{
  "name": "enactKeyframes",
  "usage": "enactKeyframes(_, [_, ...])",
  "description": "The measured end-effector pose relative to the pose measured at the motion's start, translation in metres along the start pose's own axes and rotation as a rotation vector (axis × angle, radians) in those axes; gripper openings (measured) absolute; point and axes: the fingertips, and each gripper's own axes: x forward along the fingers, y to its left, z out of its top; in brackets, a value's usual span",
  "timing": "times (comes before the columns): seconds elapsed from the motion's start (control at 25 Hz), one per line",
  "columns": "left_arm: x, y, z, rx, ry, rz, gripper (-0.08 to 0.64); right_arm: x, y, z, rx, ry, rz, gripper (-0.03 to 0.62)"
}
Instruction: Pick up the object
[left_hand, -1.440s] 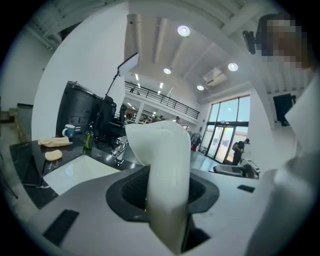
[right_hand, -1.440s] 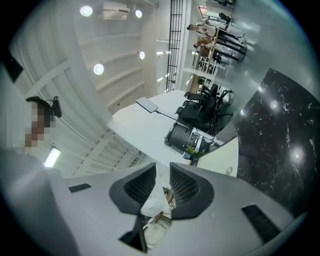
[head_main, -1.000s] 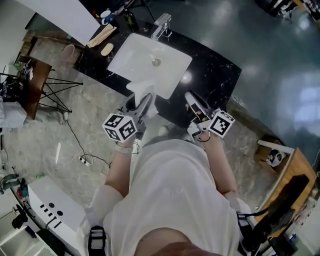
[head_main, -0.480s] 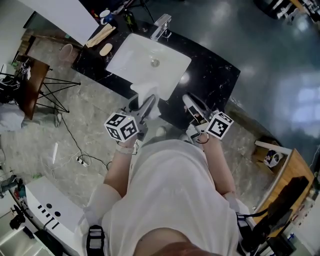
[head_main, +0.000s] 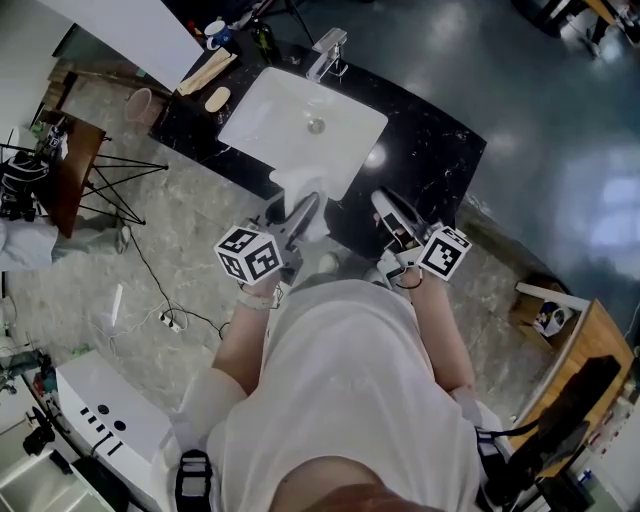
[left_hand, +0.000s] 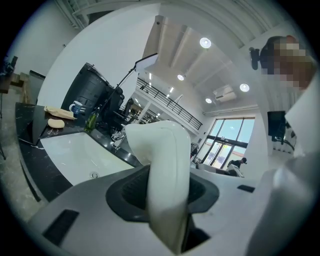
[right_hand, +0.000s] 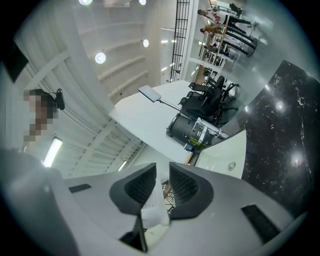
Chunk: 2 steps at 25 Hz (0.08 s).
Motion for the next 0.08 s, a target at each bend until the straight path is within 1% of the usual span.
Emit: enactKeyframes(0.08, [-0.0004, 0.0000, 0.0005, -0.011, -0.004, -0.003, 0.150, 0.0003, 0.0007, 0.0004, -0.001, 0.001, 0.004, 0.078])
